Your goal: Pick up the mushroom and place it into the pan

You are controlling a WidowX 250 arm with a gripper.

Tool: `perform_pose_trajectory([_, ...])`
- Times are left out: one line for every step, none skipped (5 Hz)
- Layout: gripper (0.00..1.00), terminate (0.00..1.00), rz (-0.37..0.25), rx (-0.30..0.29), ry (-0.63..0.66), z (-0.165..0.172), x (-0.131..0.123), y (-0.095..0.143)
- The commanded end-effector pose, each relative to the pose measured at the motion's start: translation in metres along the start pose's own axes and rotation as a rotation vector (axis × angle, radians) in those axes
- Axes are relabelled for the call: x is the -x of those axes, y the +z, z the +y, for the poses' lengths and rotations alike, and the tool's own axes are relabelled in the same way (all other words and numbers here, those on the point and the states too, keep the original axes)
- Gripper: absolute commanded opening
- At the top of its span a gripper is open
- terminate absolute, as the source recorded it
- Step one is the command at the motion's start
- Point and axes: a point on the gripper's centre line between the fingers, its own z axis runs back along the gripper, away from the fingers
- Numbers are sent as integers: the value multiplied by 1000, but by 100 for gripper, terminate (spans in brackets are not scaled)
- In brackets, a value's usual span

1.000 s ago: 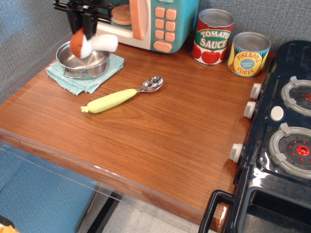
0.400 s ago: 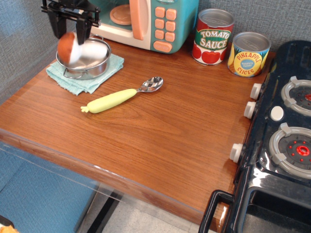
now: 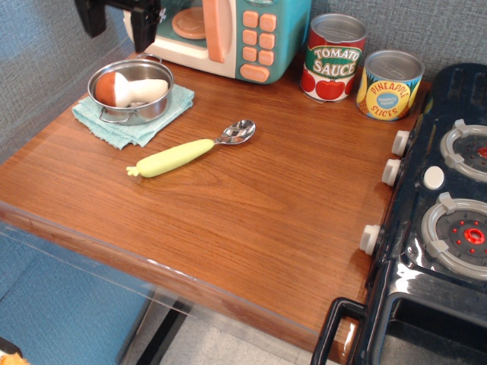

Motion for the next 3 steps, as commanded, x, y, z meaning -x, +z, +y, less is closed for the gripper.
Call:
perform_pose_trajectory([100,0,-33,2,-96,-17,14,28])
perform_pose_trajectory([100,0,-33,2,-96,-17,14,28])
perform_pose_trajectory([100,100,-33,2,-96,-17,14,28])
